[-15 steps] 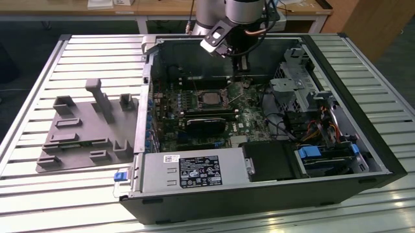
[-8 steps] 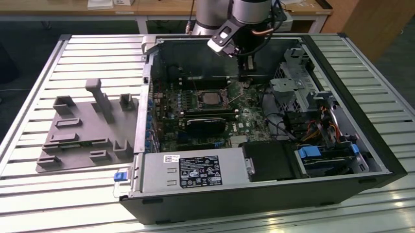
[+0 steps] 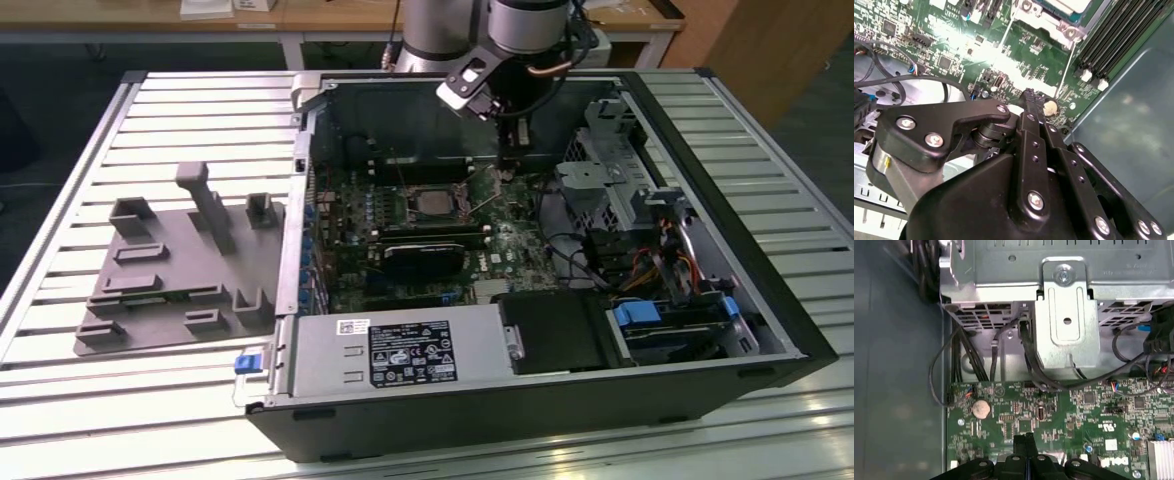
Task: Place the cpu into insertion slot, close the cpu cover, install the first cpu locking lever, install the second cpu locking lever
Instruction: 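Close the cpu cover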
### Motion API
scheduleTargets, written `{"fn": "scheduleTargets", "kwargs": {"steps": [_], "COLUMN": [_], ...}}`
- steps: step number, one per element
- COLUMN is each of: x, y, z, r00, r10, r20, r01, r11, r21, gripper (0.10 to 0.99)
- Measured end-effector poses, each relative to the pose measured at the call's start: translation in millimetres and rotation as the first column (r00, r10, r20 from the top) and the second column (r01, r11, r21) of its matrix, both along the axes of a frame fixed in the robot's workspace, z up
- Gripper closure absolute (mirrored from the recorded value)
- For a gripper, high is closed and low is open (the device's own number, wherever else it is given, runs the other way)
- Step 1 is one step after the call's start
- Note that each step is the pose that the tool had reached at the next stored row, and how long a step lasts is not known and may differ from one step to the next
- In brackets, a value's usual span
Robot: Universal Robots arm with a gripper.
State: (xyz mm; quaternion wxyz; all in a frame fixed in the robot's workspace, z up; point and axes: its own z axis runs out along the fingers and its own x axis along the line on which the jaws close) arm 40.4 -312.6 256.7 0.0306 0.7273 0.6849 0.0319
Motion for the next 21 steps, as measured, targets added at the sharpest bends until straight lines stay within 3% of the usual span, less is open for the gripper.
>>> {"fn": "scheduleTargets", "kwargs": {"steps": [8,14,21], "x": [9.5,10.7,10.7], "y": [0.8,0.8,0.8], "z": [-6.3,-17.3,-22.3], "r00": [0.9998,0.9996,0.9995], "r10": [-0.021,-0.029,-0.032], "r20": [0.0000,0.0000,0.0000], "r01": [0.021,0.029,0.032], "r11": [0.9998,0.9996,0.9995], "r21": [0.000,0.000,0.000], "gripper": [0.984,0.984,0.984]}}
